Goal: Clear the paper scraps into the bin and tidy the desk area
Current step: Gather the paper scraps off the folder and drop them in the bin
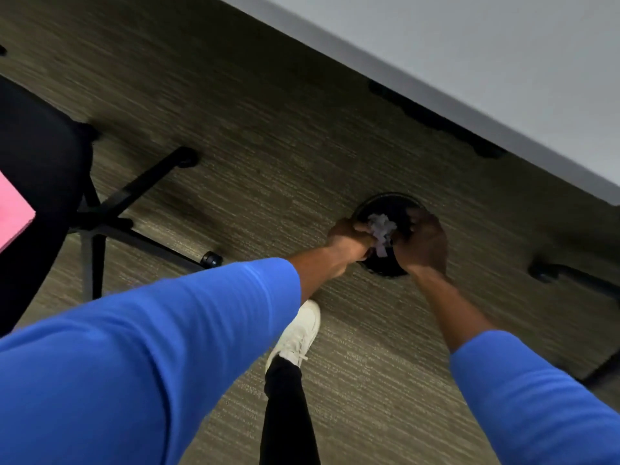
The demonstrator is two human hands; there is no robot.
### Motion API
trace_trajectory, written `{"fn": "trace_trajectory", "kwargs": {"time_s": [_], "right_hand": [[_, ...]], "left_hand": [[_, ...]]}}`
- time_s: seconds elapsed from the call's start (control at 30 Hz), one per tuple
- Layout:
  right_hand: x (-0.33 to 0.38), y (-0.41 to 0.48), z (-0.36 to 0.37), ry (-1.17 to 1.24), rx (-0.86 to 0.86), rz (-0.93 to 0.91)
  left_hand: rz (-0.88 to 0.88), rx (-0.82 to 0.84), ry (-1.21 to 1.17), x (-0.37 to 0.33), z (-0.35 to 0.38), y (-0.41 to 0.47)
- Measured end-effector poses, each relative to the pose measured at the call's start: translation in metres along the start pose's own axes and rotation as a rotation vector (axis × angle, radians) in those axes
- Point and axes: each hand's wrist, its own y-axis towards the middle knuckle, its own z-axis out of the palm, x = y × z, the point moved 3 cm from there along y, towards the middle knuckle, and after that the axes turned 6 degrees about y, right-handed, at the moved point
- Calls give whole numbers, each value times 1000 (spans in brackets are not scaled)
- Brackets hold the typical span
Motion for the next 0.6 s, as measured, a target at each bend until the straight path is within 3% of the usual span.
{"fn": "trace_trajectory", "kwargs": {"time_s": [0.1,0.2,0.6], "right_hand": [[22,-8,8,-34,33,-21],[54,-17,14,-72,106,2],[244,-81,46,-115,203,-408]], "left_hand": [[176,-47,390,-5,-27,-17],[251,-135,550,-4,-60,-33],[224,-495,273,18,-248,-90]]}}
